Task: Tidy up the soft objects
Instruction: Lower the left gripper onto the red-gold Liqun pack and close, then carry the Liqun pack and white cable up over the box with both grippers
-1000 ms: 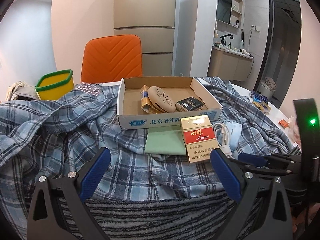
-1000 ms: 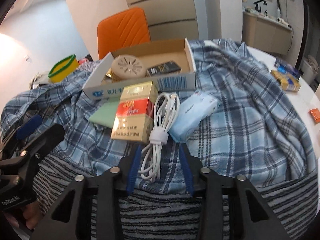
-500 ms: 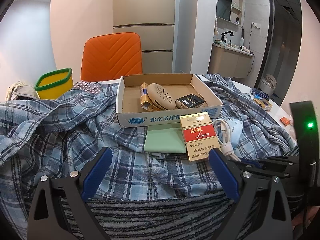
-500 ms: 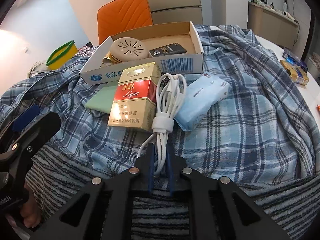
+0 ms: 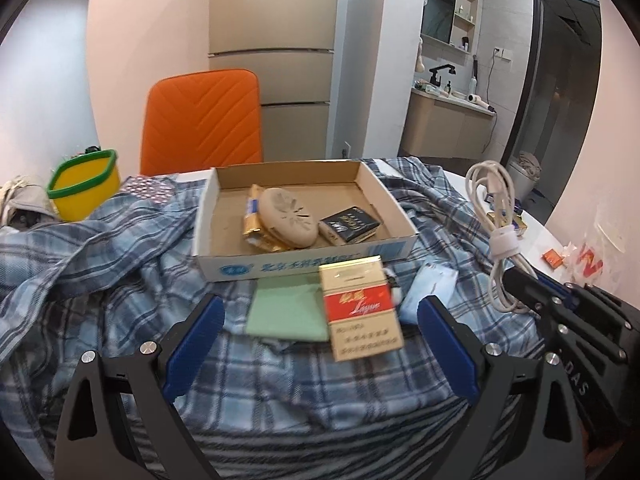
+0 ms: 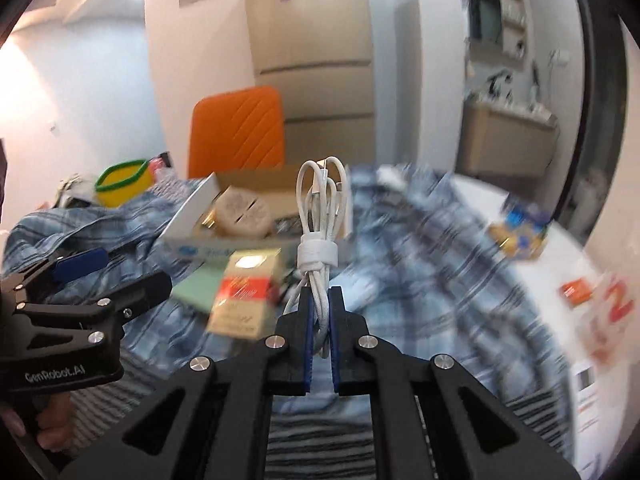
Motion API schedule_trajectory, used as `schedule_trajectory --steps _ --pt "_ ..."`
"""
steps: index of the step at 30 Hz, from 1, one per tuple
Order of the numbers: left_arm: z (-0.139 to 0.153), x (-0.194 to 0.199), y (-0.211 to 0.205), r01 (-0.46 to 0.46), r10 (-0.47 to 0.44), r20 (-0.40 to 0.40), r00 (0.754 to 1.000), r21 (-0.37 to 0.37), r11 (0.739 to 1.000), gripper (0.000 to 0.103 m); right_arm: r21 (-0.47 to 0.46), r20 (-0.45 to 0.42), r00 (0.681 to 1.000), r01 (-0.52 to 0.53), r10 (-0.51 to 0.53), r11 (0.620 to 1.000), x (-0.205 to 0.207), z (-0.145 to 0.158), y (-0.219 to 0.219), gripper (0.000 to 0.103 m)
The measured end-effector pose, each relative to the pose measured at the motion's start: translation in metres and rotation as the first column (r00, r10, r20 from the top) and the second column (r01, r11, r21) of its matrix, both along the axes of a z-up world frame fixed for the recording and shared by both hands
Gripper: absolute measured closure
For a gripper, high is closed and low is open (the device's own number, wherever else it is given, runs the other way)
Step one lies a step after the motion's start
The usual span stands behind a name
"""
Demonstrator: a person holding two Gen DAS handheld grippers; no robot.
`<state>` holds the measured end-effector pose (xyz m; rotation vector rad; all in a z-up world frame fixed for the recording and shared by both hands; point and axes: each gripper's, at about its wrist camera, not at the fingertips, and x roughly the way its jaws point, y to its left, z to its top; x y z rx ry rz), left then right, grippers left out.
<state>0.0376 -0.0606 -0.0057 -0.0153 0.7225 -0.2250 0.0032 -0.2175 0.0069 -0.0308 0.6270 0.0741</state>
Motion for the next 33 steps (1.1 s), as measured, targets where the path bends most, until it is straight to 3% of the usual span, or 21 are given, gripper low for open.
schedule_trajectory --steps 7,12,16,24,26,30,33 --pt "-0.015 0.022 -0.036 0.03 -0.027 -0.054 0.998 0.048 0.998 0.007 0.011 0.011 0.999 0.043 -0.043 0.999 0.004 -0.008 -0.016 0.095" --pt "-0.039 0.042 -0.039 0.022 -0.021 -0.147 0.989 0.008 1.0 0.011 0.045 -0.009 0.999 0.053 -0.052 0.998 0.007 -0.015 -0.024 0.095" --pt "-0.059 0.056 -0.03 0.006 -0.023 -0.252 0.967 -0.07 0.998 0.017 0.057 -0.024 0.999 0.048 -0.047 0.997 0.008 -0.02 -0.025 0.095" --pt "-0.062 0.055 -0.028 0.014 -0.036 -0.259 0.965 -0.087 0.996 0.023 0.047 -0.045 0.998 0.042 -0.04 0.998 0.01 -0.024 -0.023 0.096" --pt "-0.062 0.055 -0.027 0.012 -0.033 -0.256 0.966 -0.08 0.997 0.028 0.05 -0.046 0.998 0.041 -0.039 0.998 0.011 -0.024 -0.023 0.095" --pt "-0.063 0.056 -0.026 0.022 -0.046 -0.257 0.965 -0.098 0.995 0.048 0.055 -0.051 0.998 0.042 -0.039 0.998 0.011 -0.025 -0.023 0.095" --pt "-0.06 0.054 -0.027 0.025 -0.045 -0.239 0.97 -0.089 0.996 0.048 0.055 -0.053 0.998 0.043 -0.04 0.998 0.012 -0.025 -0.024 0.095"
